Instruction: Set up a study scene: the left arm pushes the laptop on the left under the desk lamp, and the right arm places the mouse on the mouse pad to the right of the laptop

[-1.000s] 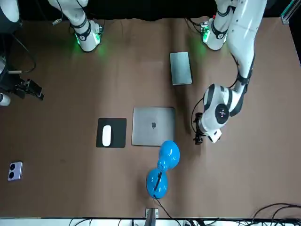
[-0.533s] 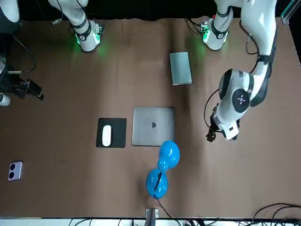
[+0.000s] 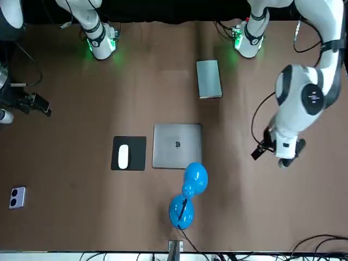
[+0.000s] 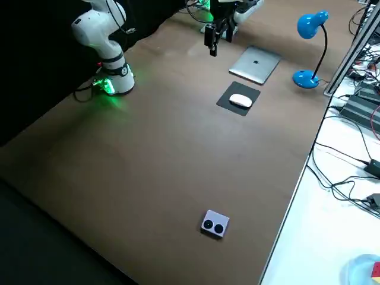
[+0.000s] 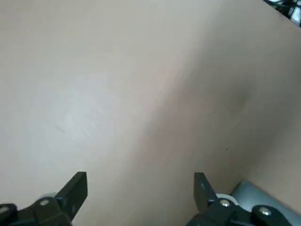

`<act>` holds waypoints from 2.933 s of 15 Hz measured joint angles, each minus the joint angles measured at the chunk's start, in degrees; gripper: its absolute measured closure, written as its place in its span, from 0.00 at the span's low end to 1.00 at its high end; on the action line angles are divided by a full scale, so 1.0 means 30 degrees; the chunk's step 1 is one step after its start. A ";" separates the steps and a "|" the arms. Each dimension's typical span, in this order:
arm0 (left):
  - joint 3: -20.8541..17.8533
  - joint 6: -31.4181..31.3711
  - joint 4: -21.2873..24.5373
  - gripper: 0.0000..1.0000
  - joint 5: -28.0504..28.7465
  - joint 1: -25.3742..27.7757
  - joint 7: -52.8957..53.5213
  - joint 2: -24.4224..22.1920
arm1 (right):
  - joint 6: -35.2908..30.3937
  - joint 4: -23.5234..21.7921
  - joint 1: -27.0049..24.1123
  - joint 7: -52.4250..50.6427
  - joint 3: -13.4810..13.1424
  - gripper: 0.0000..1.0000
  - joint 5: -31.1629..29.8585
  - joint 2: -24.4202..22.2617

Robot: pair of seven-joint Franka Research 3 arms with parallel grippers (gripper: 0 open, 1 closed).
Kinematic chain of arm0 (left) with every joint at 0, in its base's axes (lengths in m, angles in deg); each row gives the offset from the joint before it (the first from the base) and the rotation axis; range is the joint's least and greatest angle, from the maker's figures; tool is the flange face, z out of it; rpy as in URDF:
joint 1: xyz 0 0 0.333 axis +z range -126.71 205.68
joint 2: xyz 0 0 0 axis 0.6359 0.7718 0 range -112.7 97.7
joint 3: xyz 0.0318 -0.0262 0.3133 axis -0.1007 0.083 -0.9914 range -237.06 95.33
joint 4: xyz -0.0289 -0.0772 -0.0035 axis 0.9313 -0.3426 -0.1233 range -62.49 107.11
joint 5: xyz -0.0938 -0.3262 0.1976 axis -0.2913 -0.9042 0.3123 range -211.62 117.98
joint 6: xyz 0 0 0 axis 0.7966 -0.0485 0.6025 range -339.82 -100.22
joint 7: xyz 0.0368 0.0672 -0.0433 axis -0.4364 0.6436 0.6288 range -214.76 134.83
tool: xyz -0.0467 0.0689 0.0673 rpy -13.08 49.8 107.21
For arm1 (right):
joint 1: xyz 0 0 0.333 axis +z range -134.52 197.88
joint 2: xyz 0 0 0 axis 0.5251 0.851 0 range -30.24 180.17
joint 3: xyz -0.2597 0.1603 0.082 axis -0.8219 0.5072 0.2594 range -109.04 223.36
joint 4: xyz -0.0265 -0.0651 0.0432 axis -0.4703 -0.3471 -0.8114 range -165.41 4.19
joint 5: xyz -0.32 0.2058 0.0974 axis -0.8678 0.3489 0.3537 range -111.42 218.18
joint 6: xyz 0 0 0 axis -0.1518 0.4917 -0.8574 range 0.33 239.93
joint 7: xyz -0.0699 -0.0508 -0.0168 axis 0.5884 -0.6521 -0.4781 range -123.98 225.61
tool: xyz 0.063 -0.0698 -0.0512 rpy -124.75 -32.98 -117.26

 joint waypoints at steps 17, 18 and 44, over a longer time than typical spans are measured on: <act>-0.0017 0.4398 -0.2576 0.00 -0.0074 0.2232 1.3928 -0.3523 | -0.1300 0.1502 -0.0267 -0.0329 -0.0099 0.00 -0.0007 -0.0235; -0.0016 0.4412 -0.2583 0.00 -0.0074 0.2251 1.4104 -0.3843 | -0.1701 0.1935 -0.0316 -0.0355 -0.0117 0.00 -0.0008 -0.0250; 0.0114 1.0803 -0.1874 0.00 -0.0193 0.2413 1.4406 -0.7085 | -0.3240 0.3256 -0.0723 -0.0575 -0.0103 0.00 -0.0008 -0.0291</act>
